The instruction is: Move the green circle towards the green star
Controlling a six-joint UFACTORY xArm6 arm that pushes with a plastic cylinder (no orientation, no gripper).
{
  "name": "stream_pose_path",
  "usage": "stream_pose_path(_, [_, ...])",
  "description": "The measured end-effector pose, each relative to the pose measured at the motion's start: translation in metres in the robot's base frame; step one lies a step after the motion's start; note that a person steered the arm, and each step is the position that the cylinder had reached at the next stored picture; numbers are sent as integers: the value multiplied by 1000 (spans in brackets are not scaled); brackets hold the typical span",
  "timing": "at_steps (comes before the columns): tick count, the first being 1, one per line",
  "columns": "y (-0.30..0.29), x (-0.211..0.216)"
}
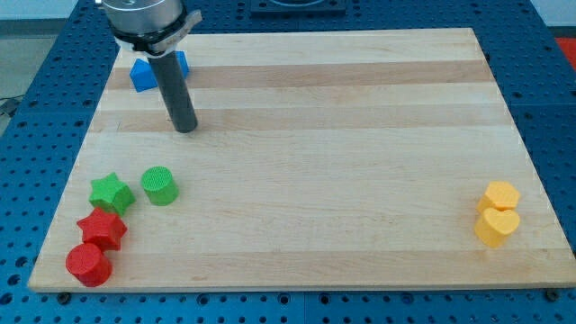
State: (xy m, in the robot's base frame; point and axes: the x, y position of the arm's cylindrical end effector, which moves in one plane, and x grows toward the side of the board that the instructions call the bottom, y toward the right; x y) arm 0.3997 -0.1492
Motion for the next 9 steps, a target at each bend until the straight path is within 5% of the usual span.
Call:
stream_pose_path(1, [59, 46])
stream_pose_path(2, [60, 46])
stream_pose_path(3, [77, 119])
stream_pose_path(6, [25, 129])
stream_pose_path(9, [-2, 83])
